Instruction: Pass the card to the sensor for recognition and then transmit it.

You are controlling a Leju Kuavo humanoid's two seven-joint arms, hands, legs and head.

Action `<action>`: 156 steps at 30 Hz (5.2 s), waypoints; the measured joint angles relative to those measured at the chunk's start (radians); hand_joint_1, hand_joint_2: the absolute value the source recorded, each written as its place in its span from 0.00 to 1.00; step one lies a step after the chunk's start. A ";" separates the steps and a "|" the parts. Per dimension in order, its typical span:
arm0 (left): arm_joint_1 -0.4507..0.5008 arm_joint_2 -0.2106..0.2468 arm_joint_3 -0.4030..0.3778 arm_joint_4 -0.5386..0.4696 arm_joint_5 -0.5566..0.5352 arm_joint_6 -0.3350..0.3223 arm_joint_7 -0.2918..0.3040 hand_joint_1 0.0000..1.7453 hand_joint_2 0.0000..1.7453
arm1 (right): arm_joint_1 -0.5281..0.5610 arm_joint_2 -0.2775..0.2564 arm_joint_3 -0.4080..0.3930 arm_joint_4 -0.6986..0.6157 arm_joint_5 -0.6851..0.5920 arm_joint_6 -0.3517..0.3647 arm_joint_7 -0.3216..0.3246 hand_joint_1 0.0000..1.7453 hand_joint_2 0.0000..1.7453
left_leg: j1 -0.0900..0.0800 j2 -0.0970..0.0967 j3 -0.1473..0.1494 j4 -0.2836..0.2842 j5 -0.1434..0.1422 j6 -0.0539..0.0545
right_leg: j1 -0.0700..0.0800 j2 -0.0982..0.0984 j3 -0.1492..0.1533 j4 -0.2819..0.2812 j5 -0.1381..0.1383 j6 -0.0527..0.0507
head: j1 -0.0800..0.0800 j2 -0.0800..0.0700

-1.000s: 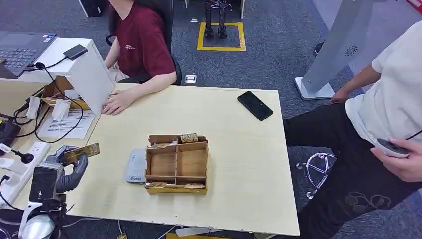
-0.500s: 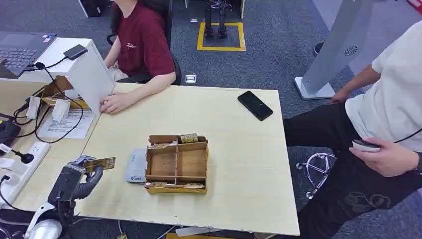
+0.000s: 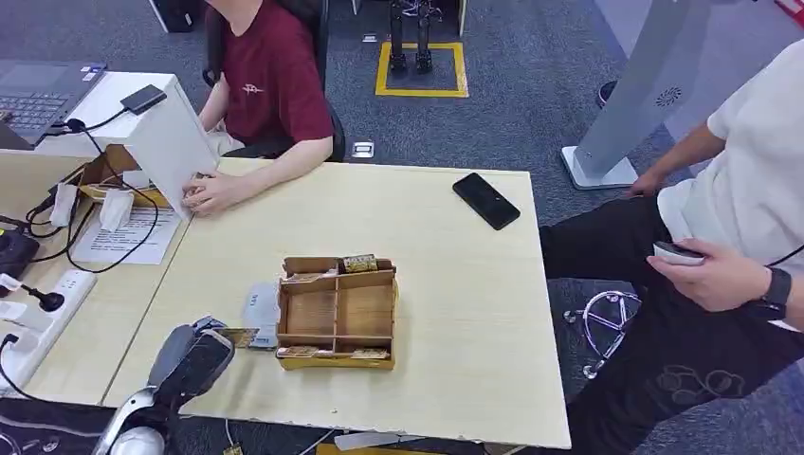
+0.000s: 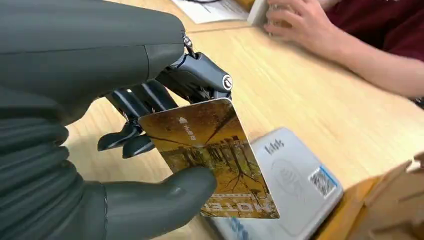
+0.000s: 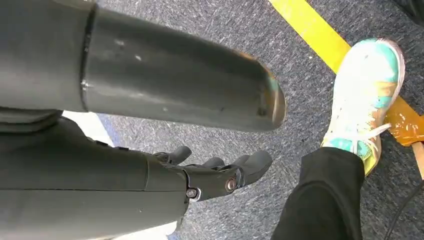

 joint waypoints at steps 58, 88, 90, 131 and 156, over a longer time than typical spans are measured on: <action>-0.182 -0.101 -0.053 0.219 -0.081 0.087 0.084 1.00 1.00 | -0.008 0.007 0.052 0.000 0.000 0.014 0.010 0.00 0.00 | 0.000 0.000 0.001 0.000 0.001 0.000 | 0.000 0.000 0.001 0.000 0.001 0.000 | 0.000 0.000; -0.234 -0.125 -0.053 0.315 -0.161 0.111 0.107 1.00 1.00 | -0.013 0.010 0.090 0.000 0.000 0.010 -0.007 0.00 0.00 | 0.000 -0.001 0.003 0.000 0.002 0.000 | 0.000 -0.001 0.005 0.000 0.001 0.000 | 0.000 0.000; -0.241 -0.127 -0.053 0.331 -0.177 0.114 0.112 1.00 1.00 | -0.014 0.011 0.095 0.000 0.000 0.009 -0.009 0.00 0.00 | 0.000 -0.001 0.004 0.000 0.002 0.000 | 0.000 -0.002 0.005 0.000 0.001 0.000 | 0.000 0.000; -0.213 -0.146 0.010 0.258 0.313 0.102 -0.098 1.00 1.00 | -0.012 0.017 0.124 0.000 -0.001 -0.009 -0.011 0.00 0.00 | 0.000 -0.002 0.004 0.000 0.003 0.001 | 0.000 -0.002 0.006 0.000 0.003 0.001 | 0.000 0.000; -0.347 -0.122 0.056 0.213 0.373 0.261 -0.127 1.00 1.00 | -0.026 0.017 0.149 0.000 -0.001 -0.018 -0.011 0.00 0.00 | 0.000 -0.001 0.002 0.000 0.004 0.000 | 0.000 -0.002 0.003 0.000 0.004 0.001 | 0.000 0.000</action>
